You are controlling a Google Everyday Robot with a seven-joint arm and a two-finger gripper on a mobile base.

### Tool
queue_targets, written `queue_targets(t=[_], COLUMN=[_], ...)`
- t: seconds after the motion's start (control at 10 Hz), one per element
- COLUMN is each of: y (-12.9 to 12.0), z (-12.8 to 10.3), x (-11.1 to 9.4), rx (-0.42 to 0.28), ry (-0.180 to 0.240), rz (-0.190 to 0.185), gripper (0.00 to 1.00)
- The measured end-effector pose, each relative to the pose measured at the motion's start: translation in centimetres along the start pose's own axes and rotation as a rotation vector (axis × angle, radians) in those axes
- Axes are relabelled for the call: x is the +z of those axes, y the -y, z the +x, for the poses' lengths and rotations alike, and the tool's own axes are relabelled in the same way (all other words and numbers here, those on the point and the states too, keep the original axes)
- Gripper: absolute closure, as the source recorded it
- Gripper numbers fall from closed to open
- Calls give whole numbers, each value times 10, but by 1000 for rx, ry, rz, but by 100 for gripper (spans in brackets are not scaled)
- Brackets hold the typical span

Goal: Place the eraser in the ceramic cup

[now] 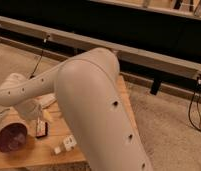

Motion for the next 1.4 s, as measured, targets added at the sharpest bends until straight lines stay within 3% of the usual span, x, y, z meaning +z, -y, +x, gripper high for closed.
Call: queue_targets(t=[0.3,0.5,1.0,1.4], y=[6,7,-37,-34], z=[20,32,23,14], x=[15,25,30,44], rx=[-43,-67,-165,-127], ry=[-7,-32,-32,-51], rz=[-80,-85,-42,10], gripper=[35,35,35,35])
